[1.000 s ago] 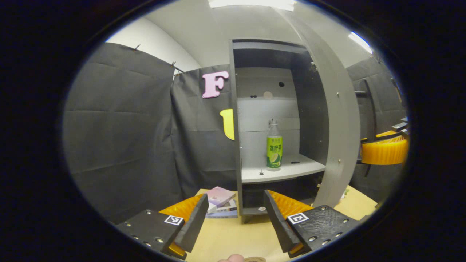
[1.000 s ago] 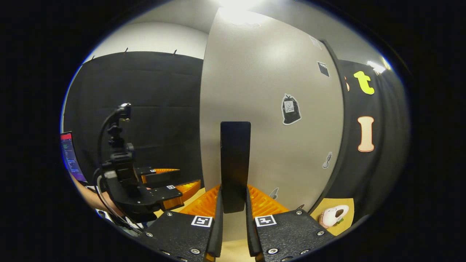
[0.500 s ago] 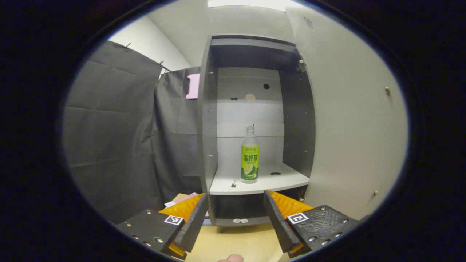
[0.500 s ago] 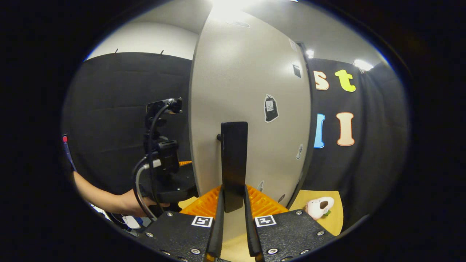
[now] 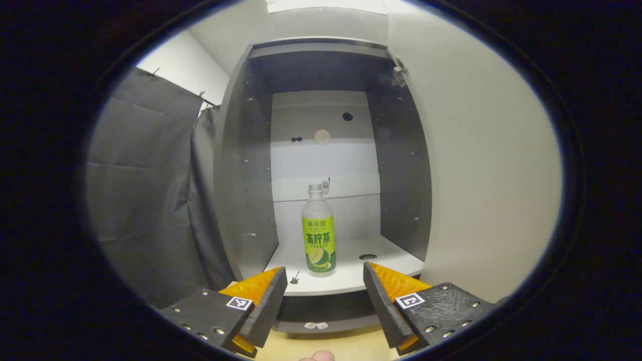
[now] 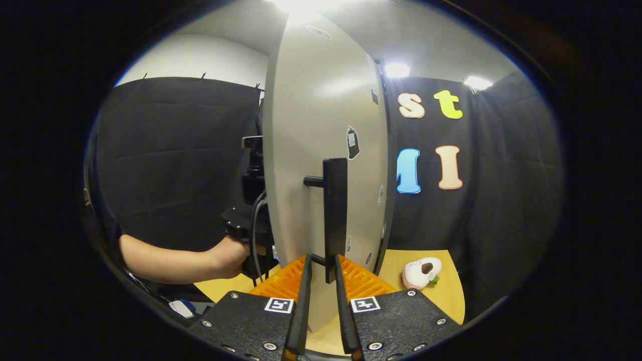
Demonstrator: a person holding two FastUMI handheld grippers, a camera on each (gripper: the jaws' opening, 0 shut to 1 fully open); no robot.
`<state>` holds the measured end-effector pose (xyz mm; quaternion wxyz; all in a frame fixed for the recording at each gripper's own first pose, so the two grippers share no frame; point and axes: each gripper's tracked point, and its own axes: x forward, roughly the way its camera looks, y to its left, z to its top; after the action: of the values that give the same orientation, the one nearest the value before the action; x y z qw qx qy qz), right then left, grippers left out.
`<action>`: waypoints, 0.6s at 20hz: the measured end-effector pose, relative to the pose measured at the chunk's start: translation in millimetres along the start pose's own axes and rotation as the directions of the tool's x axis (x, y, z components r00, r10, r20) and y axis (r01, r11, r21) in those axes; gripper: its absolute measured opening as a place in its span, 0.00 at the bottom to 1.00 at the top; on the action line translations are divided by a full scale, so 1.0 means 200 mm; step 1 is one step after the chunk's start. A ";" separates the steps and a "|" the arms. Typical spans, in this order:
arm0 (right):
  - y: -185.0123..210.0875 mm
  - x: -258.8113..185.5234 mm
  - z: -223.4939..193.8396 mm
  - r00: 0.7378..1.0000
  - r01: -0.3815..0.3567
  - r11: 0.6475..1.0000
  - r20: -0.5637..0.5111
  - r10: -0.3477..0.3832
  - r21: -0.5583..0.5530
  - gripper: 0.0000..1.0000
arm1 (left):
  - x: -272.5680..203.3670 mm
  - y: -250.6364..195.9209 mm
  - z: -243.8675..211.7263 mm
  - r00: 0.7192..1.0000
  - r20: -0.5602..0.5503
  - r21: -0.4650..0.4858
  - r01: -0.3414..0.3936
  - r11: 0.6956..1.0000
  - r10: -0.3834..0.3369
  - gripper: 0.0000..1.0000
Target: Open the cabinet door with the right hand, grasp the bottle in the cabinet with the left hand and place it on the coaster, then close the cabinet door with the right hand.
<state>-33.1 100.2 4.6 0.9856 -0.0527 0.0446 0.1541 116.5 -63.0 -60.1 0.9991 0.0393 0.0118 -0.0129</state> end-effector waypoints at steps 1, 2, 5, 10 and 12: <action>-0.02 0.01 0.01 1.000 0.018 1.000 0.003 -0.018 -0.017 0.27 | 0.04 0.00 -0.01 1.000 -0.002 0.006 0.000 1.000 0.000 0.92; -0.03 0.00 0.01 0.999 0.033 0.999 0.005 -0.033 -0.020 0.28 | 0.07 0.00 -0.01 1.000 -0.002 0.013 -0.006 1.000 0.006 0.88; -0.06 -0.01 -0.01 0.998 0.063 0.998 0.016 -0.063 0.013 0.35 | 0.20 0.01 -0.04 1.000 0.000 0.018 -0.024 1.000 0.024 0.87; -0.21 -0.08 -0.05 0.991 0.127 0.991 0.033 -0.129 0.051 0.53 | 0.38 0.03 -0.07 0.999 0.010 0.057 -0.038 0.998 0.038 0.82; -0.24 -0.09 -0.05 0.988 0.145 0.988 0.043 -0.147 0.053 0.66 | 0.43 0.03 -0.08 0.999 0.008 0.071 -0.038 0.997 0.038 0.87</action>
<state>-35.1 47.5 1.2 0.9961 -0.0278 0.0215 0.0814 202.8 -58.1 -78.4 0.9971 0.0749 0.0072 0.0055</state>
